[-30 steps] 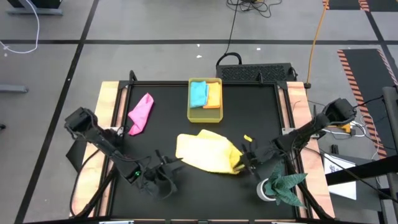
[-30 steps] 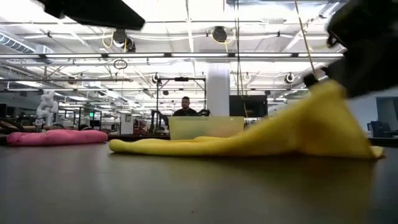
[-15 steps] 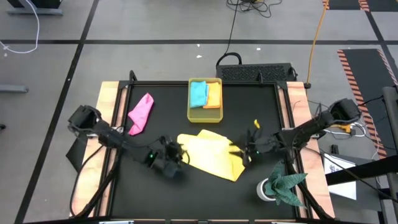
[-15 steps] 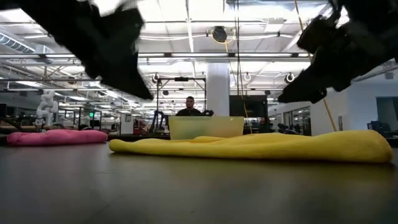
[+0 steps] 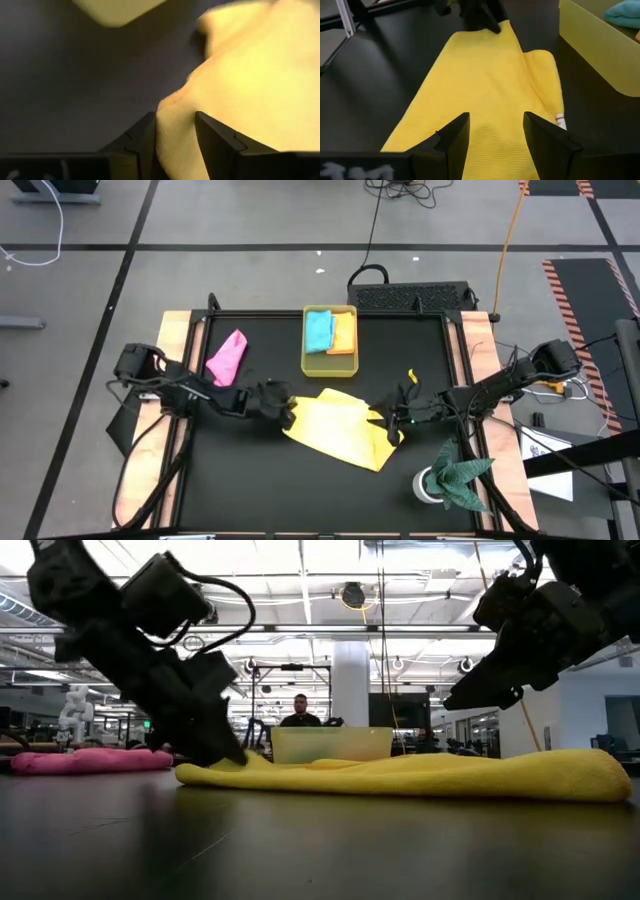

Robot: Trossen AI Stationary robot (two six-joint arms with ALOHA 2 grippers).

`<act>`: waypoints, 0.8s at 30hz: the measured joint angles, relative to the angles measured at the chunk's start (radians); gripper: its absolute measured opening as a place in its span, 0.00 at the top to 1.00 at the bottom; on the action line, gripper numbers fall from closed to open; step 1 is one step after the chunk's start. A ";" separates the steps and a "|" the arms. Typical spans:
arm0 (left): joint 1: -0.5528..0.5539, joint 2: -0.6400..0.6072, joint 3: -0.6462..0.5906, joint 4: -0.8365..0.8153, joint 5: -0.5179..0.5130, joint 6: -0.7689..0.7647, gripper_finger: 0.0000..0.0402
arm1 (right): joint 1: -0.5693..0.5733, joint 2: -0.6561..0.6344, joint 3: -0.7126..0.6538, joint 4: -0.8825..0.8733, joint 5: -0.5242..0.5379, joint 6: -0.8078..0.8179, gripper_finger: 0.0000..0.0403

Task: Fold microfiber towels
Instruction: Fold the yellow towel

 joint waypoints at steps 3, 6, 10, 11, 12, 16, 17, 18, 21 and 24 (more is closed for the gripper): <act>0.022 0.002 -0.069 0.192 0.106 0.064 0.64 | 0.000 0.000 0.000 0.000 0.000 -0.002 0.55; 0.010 0.001 -0.090 0.304 0.179 0.116 0.64 | 0.000 0.000 0.000 0.001 0.000 -0.003 0.55; -0.035 0.001 -0.082 0.326 0.194 0.164 0.64 | 0.000 0.000 0.000 0.001 0.000 -0.003 0.55; -0.045 0.001 -0.081 0.331 0.194 0.171 0.64 | 0.000 0.000 0.000 0.001 0.000 -0.003 0.55; -0.056 0.001 -0.081 0.330 0.192 0.178 0.64 | 0.000 0.000 0.000 0.001 0.000 -0.003 0.55; -0.089 0.001 -0.081 0.307 0.165 0.213 0.64 | 0.000 0.000 0.000 0.003 0.000 -0.003 0.55; -0.095 0.001 -0.081 0.289 0.149 0.223 0.64 | 0.000 0.000 0.000 0.004 0.000 -0.003 0.55; -0.100 0.001 -0.081 0.266 0.128 0.230 0.64 | 0.000 0.000 0.000 0.005 0.000 -0.003 0.55; -0.110 0.001 -0.081 0.215 0.076 0.240 0.64 | 0.000 0.000 0.000 0.009 0.000 -0.003 0.55; -0.121 0.001 -0.081 0.194 0.066 0.268 0.64 | 0.000 0.000 0.000 0.009 0.000 -0.004 0.55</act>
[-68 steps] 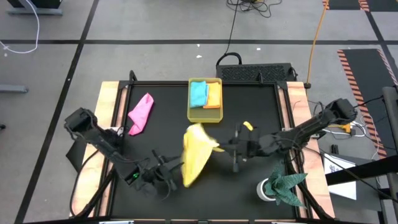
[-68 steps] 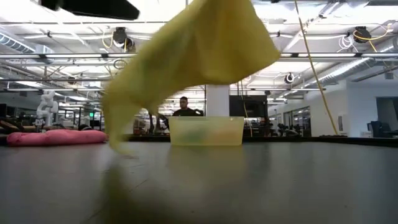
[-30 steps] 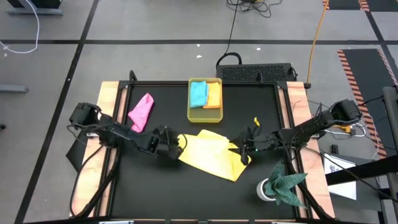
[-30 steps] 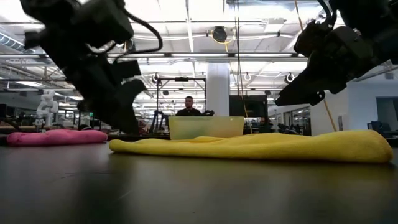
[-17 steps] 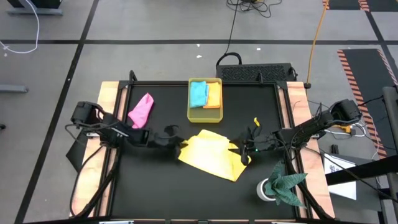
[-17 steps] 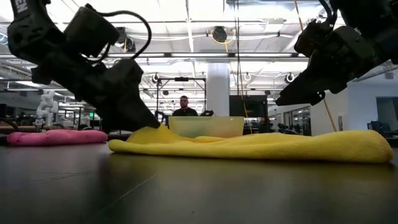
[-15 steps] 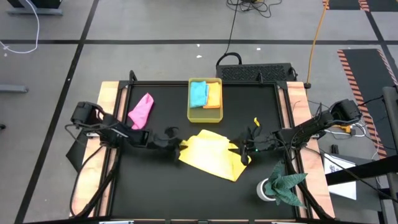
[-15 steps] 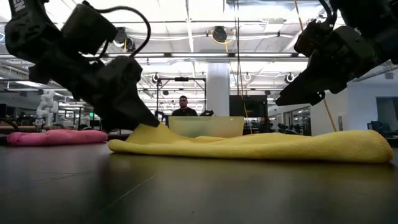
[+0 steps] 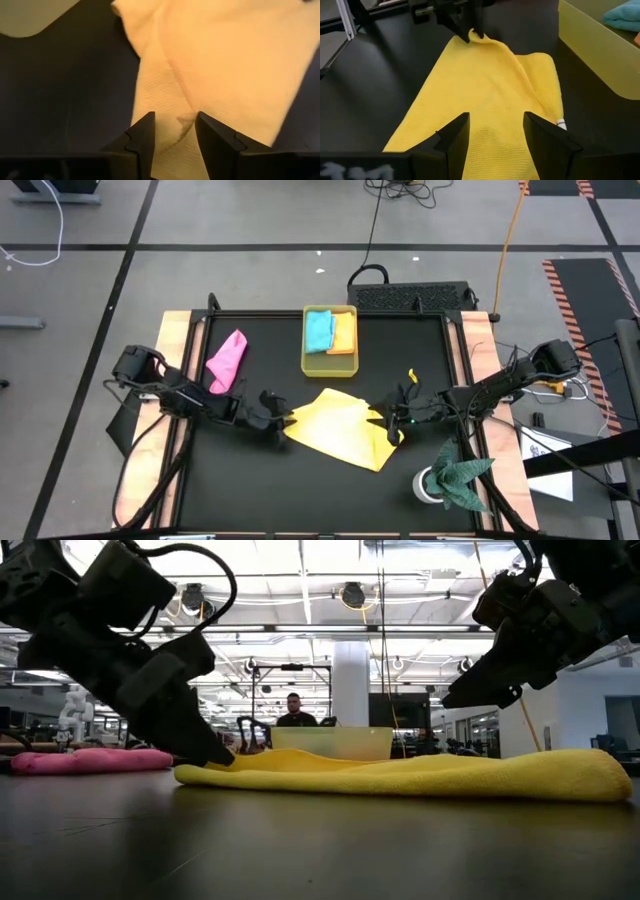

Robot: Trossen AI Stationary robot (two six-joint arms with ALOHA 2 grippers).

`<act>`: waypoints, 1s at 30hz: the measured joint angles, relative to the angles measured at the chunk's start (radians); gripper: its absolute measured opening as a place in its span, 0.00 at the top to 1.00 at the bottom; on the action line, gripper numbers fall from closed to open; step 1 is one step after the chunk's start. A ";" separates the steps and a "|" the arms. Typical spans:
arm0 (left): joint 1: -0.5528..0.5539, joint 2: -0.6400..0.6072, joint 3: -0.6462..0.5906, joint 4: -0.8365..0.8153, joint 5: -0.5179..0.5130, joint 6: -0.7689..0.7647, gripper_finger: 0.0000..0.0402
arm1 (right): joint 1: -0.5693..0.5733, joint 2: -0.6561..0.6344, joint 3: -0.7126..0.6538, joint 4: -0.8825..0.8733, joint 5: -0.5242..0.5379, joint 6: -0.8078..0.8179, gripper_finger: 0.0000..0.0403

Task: Fold microfiber towels
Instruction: Fold the yellow towel

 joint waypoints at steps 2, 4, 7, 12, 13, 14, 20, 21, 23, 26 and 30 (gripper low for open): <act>-0.015 0.000 0.000 0.002 0.000 0.034 0.64 | 0.000 0.000 0.000 0.000 0.000 -0.005 0.55; -0.033 0.000 0.000 0.003 -0.001 0.061 0.65 | 0.000 0.000 0.000 0.000 0.000 -0.017 0.55; -0.059 0.000 0.000 0.007 -0.025 0.084 0.65 | 0.000 0.000 0.000 0.008 0.001 -0.016 0.55; -0.084 0.000 0.000 0.006 -0.090 0.106 0.65 | 0.000 0.000 0.000 0.015 0.001 -0.018 0.55; -0.086 0.000 0.000 0.003 -0.113 0.113 0.65 | 0.000 0.000 0.000 0.016 0.001 -0.018 0.55; -0.088 0.000 0.000 0.001 -0.138 0.122 0.65 | 0.000 0.000 0.000 0.015 0.001 -0.019 0.55; -0.089 0.000 0.000 0.003 -0.192 0.200 0.65 | 0.000 0.000 0.000 0.017 0.001 -0.019 0.55; -0.089 0.000 0.000 0.004 -0.193 0.204 0.65 | 0.000 0.000 0.000 0.019 0.001 -0.019 0.55; -0.089 0.000 0.000 0.004 -0.192 0.205 0.65 | 0.000 0.000 0.000 0.019 0.001 -0.019 0.55; -0.089 0.000 0.000 0.006 -0.190 0.205 0.65 | 0.000 0.000 0.000 0.023 0.002 -0.019 0.55; -0.089 0.000 0.000 0.019 -0.192 0.205 0.68 | 0.000 0.000 0.000 0.026 0.002 -0.033 0.55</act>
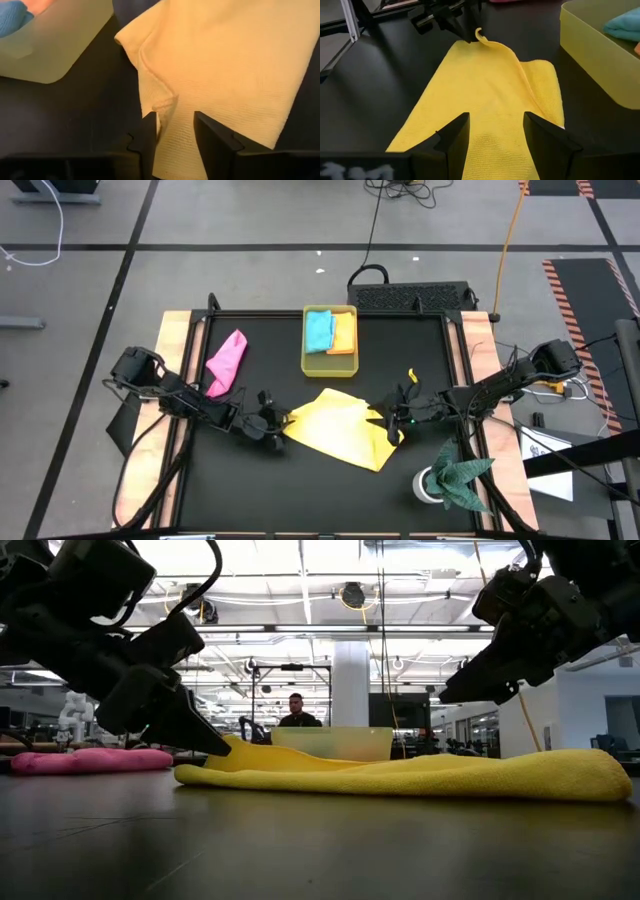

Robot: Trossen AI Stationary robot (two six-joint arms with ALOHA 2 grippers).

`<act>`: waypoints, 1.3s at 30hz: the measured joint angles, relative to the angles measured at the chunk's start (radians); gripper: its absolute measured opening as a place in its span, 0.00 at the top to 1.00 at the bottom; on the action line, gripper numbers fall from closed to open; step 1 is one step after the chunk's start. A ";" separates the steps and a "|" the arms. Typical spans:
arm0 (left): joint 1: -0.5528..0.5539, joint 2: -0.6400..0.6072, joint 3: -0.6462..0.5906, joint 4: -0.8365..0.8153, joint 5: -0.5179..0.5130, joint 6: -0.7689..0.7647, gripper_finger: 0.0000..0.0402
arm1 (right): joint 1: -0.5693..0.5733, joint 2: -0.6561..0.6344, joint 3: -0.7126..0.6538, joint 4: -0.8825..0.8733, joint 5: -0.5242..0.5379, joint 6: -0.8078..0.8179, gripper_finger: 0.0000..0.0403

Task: Fold microfiber towels
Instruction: Fold the yellow towel

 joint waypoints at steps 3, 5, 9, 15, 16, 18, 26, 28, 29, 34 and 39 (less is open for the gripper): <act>0.000 0.000 0.000 0.018 -0.012 0.000 0.76 | 0.000 0.000 0.000 -0.005 0.000 -0.019 0.55; 0.000 0.000 0.000 0.032 -0.031 0.000 0.82 | 0.000 0.000 0.000 -0.013 0.000 -0.032 0.55; -0.008 0.000 0.000 0.047 -0.037 0.004 0.97 | 0.000 0.004 0.000 -0.012 0.001 -0.039 0.55; -0.120 -0.009 0.003 0.213 0.026 0.102 0.99 | 0.000 0.024 0.000 -0.017 0.003 -0.065 0.55; -0.144 -0.009 0.007 0.231 0.083 0.131 0.99 | 0.000 0.025 0.000 -0.019 0.002 -0.063 0.55; -0.188 -0.009 0.025 0.238 0.214 0.167 0.99 | 0.000 0.032 0.000 -0.017 0.002 -0.062 0.54; -0.266 -0.008 0.085 0.166 0.231 0.206 0.98 | 0.007 0.042 0.000 -0.019 -0.081 -0.037 0.44; -0.260 -0.008 0.085 0.150 0.222 0.201 0.97 | 0.017 0.061 0.000 -0.020 -0.080 -0.072 0.42; -0.256 -0.008 0.085 0.138 0.220 0.196 0.97 | 0.024 0.072 0.000 -0.019 -0.079 -0.107 0.41; -0.234 -0.008 0.085 0.101 0.208 0.152 0.99 | 0.046 0.145 0.000 0.006 -0.075 -0.286 0.40; -0.219 -0.008 0.085 0.099 0.208 0.145 0.95 | 0.071 0.221 0.000 0.028 -0.062 -0.462 0.44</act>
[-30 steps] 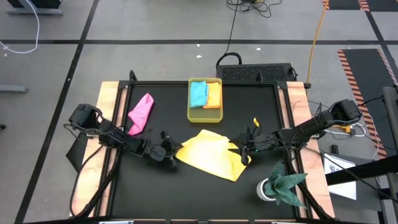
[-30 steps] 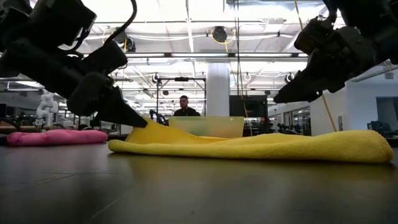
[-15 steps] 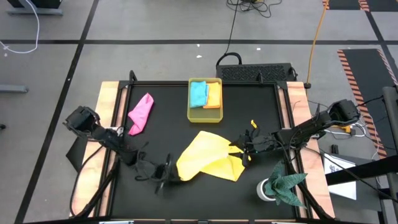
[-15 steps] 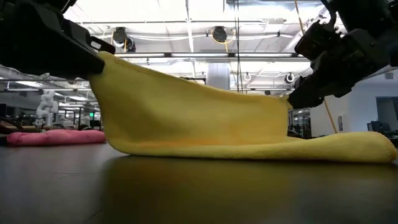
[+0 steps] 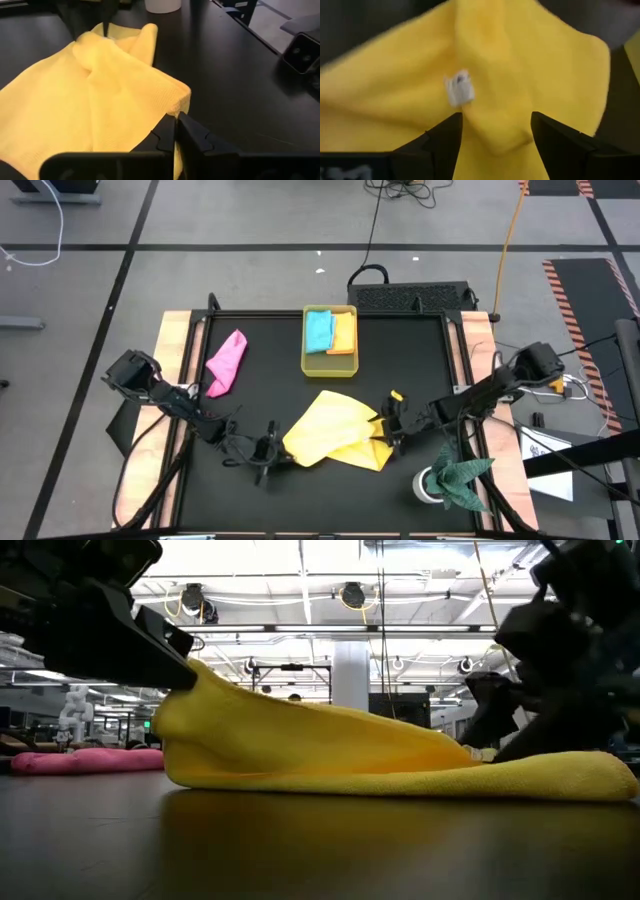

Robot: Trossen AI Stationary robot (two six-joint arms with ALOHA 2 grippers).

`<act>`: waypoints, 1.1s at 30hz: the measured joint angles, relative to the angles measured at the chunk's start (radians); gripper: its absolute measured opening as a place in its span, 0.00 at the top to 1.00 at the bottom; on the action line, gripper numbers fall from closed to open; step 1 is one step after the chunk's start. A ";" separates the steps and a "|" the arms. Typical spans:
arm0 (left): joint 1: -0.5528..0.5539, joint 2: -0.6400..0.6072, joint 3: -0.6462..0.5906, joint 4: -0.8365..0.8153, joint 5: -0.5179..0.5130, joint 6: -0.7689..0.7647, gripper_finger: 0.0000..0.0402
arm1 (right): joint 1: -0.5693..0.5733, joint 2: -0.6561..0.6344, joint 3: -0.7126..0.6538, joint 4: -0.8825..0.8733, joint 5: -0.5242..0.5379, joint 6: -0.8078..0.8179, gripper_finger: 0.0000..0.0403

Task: Fold microfiber towels
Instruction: Fold the yellow towel

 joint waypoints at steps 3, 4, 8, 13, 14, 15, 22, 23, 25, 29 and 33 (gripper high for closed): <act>0.000 0.000 0.000 0.000 0.000 0.000 0.97 | 0.032 0.029 0.000 -0.013 0.084 -0.110 0.46; -0.001 0.000 0.000 -0.001 0.000 -0.002 0.98 | 0.043 0.037 0.000 -0.018 0.113 -0.152 0.47; 0.000 0.000 0.000 -0.004 0.000 -0.020 0.98 | 0.081 0.044 0.000 -0.007 0.225 -0.279 0.49; -0.001 0.000 0.000 -0.003 0.000 -0.020 0.95 | 0.093 0.044 0.000 0.019 0.254 -0.358 0.54; 0.000 0.000 0.000 -0.003 0.000 -0.020 0.95 | 0.092 0.044 0.000 0.023 0.254 -0.358 0.57; -0.001 0.000 0.000 -0.003 0.000 -0.021 0.96 | 0.092 0.044 0.000 0.030 0.252 -0.357 0.59; -0.005 0.000 0.000 -0.003 -0.052 -0.022 0.97 | 0.095 0.043 0.000 0.101 0.190 -0.296 0.89; -0.009 0.000 0.000 -0.003 -0.070 -0.022 0.97 | 0.099 0.041 0.000 0.120 0.174 -0.281 0.94; -0.026 -0.012 0.000 -0.014 -0.106 -0.010 0.97 | 0.113 0.028 0.000 0.161 0.133 -0.266 0.98; -0.086 -0.083 -0.001 -0.027 -0.199 0.022 0.99 | 0.152 -0.030 0.003 0.290 0.112 -0.207 0.97; -0.155 -0.213 -0.001 0.055 -0.307 0.051 0.97 | 0.185 -0.133 0.051 0.379 0.054 -0.142 0.99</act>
